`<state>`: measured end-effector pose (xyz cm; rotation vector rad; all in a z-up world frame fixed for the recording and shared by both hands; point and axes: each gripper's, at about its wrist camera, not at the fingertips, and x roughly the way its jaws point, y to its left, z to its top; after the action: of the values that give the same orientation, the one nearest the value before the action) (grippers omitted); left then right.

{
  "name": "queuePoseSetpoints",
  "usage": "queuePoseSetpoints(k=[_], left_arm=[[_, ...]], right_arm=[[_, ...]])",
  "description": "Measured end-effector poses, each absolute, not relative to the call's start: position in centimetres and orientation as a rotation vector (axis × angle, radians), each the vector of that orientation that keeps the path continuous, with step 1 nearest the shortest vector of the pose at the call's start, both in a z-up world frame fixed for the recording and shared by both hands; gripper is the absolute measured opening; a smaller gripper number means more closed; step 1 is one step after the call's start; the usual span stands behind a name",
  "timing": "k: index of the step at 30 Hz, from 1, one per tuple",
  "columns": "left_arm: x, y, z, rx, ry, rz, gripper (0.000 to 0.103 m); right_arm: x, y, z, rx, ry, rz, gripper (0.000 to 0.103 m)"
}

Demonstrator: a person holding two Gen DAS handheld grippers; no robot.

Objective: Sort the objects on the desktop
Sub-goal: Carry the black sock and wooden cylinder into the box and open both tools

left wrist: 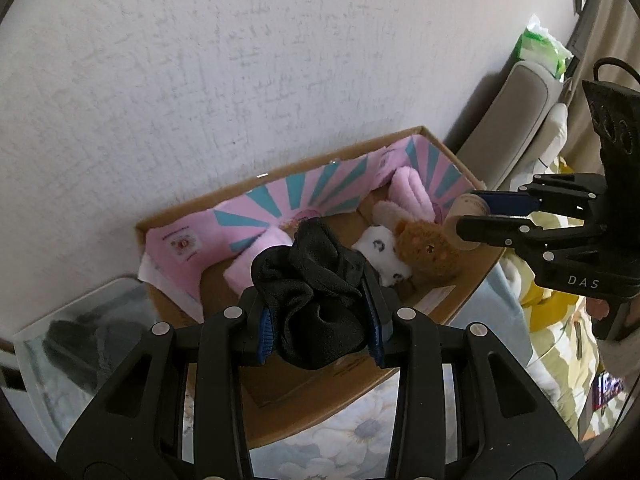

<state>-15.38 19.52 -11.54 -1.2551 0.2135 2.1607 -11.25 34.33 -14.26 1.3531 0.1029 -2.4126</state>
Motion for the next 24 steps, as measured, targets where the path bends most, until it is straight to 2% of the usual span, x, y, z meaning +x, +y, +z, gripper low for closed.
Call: queuePoseSetpoints(k=[6,8,9,10,11,13,14,21,24], left_arm=[[-15.2,19.2,-12.0,-1.276,0.230,2.161,0.033],[-15.2,19.0,-11.9,-1.283,0.231,2.175,0.039],[-15.2,19.0,-11.8,-1.287,0.228,2.183,0.059],[-15.2,18.8,-11.7,-1.290,0.224,2.193,0.076],[-15.2,18.5,-11.5,-1.295,0.221,2.218,0.102],[-14.9,17.9,-10.9,-1.273,0.206,2.236,0.103],[-14.8,17.6,-10.6,-1.267,0.201,2.238,0.103],[-13.5,14.1,-8.4,-1.246,0.274,2.356,0.103],[-12.8,11.5,-7.6,-1.248,0.271,2.410,0.103]], right_arm=[[-11.7,34.5,-14.9,1.355,0.111,-2.381,0.026],[-11.9,34.5,-15.1,1.358,0.115,-2.381,0.026],[-11.9,34.5,-15.1,1.364,0.116,-2.375,0.027],[-12.1,34.5,-15.3,1.379,0.113,-2.357,0.037],[-12.2,34.4,-15.5,1.402,0.108,-2.338,0.052],[-12.3,34.5,-15.6,1.420,0.101,-2.344,0.067],[-12.1,34.7,-15.5,1.412,0.090,-2.354,0.068],[-10.6,34.4,-13.5,1.330,0.130,-2.425,0.068],[-9.8,33.5,-12.2,1.288,0.214,-2.524,0.068]])
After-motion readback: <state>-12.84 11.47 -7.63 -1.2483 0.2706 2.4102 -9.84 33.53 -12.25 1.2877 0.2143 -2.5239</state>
